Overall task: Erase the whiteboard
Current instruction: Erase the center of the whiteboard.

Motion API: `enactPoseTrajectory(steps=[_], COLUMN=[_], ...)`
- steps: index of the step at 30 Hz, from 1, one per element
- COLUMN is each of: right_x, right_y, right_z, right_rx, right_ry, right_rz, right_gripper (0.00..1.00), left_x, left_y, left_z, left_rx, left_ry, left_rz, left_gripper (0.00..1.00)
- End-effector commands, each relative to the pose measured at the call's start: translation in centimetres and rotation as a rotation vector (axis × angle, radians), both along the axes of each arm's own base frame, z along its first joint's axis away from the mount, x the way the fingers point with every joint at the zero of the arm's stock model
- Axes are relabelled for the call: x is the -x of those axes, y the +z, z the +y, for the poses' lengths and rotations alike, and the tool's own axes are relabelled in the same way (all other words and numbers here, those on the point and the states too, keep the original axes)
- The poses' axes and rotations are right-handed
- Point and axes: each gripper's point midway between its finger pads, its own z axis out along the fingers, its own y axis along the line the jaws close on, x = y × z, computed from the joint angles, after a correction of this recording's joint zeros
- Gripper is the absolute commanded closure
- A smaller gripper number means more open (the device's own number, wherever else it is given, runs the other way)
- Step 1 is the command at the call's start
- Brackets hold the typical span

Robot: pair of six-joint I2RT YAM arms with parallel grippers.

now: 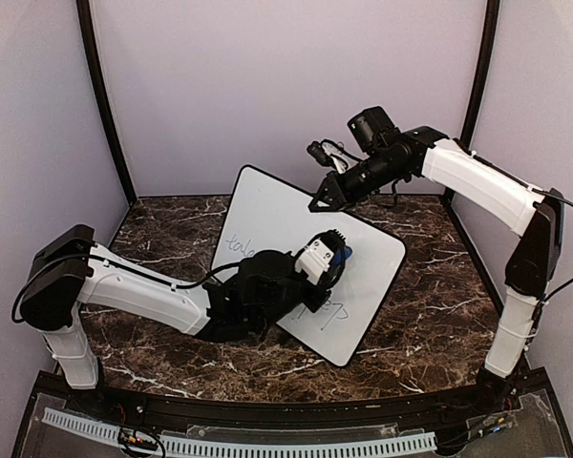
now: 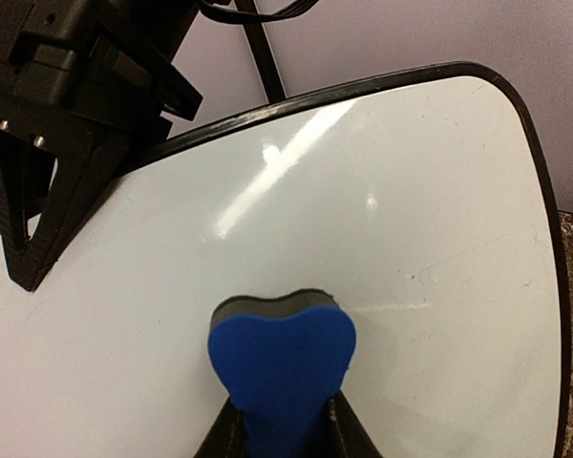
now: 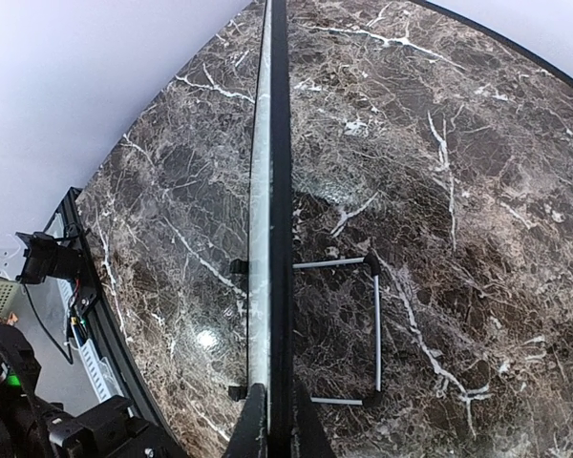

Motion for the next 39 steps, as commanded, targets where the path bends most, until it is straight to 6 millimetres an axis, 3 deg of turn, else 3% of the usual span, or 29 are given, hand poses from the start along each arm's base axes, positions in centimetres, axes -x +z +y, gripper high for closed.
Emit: enactPoseTrajectory(steps=[1,10,15,18,26,33,39], right_x=[2.2,2.2,2.3,2.3,2.3,2.2,2.2], right_y=[-2.2,-2.2,-2.1,-2.2,-2.1,-2.1,-2.3], right_z=[0.2,0.2,0.2,0.3,0.3,0.4,0.5], right_rx=[0.088,0.09,0.086,0.086,0.085,0.085,0.087], right_ry=[0.024,0.024,0.027,0.029,0.03,0.029,0.029], right_rz=[0.038,0.037,0.035,0.037,0.038,0.04,0.047], right_gripper=[1.0,1.0,1.0,1.0,1.0,1.0,1.0], left_x=[-5.4,-7.4,-9.5,-10.8,-12.4,-13.3,-14.0], left_y=[-5.0,-4.1,-4.5,-5.8,-8.1,-10.7,-11.5], left_z=[6.0,10.2,14.9,18.2,23.8,25.2,25.6], left_rx=[-0.157,-0.052,0.015,0.062,0.172,0.174,0.259], left_ry=[0.236,0.292,0.375,0.448,0.545,0.565,0.494], left_rz=[0.05,0.137,0.216,0.275,0.359,0.407,0.424], left_gripper=[1.0,1.0,1.0,1.0,1.0,1.0,1.0])
